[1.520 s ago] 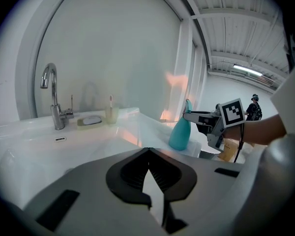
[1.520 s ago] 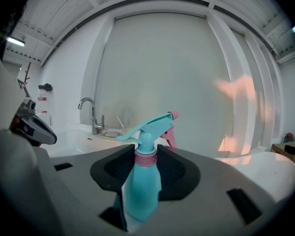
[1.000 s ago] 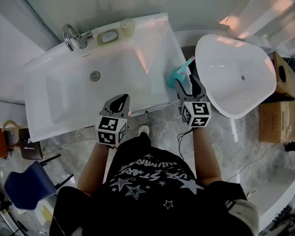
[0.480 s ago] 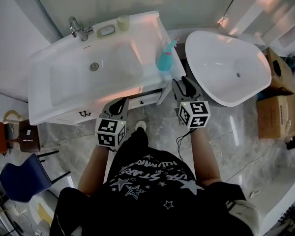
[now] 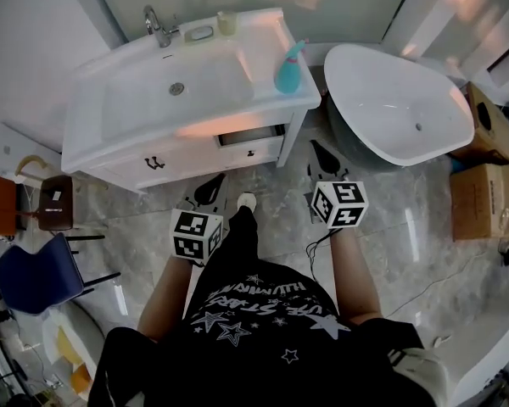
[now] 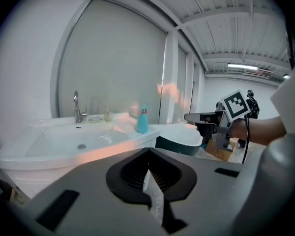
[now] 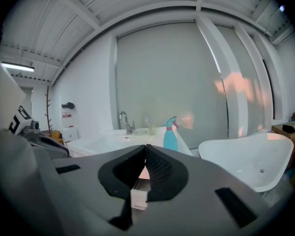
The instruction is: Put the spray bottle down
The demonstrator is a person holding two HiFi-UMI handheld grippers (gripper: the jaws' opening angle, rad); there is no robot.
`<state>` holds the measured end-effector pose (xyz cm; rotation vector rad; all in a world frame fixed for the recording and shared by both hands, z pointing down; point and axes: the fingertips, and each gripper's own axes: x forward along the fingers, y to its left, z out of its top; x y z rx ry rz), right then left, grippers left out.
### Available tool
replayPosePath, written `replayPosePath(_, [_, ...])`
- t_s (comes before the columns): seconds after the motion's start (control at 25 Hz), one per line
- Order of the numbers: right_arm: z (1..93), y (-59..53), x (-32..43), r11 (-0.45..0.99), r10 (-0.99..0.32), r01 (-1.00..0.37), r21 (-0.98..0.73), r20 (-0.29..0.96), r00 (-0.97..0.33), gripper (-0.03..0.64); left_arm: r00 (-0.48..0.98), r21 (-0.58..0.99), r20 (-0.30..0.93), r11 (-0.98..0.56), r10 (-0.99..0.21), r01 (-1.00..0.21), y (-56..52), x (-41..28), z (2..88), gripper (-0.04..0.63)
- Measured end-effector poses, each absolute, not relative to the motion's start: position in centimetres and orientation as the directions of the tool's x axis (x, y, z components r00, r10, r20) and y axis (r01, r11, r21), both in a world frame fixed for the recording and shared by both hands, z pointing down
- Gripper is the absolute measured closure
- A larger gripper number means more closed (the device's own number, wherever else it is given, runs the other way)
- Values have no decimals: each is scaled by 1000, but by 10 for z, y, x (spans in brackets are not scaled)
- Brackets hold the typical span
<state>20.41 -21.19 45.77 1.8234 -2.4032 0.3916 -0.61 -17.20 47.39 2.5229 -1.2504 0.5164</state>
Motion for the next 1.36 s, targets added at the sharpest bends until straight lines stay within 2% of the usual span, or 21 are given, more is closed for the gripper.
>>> replayPosePath(0.36, [481, -139, 164, 333, -889, -926, -179, 267, -372, 604, 484, 113, 480, -495, -732, -861, -66, -45, 492, 580])
replayPosePath(0.68, [478, -126, 115, 417, -852, -892, -174, 266, -450, 606, 417, 95, 479, -427, -773, -899, -42, -91, 486, 580])
replayPosePath(1.36, [457, -39, -7, 417, -860, -902, -112, 273, -432, 606, 465, 154, 471, -448, -750, -880, 39, -210, 489, 580])
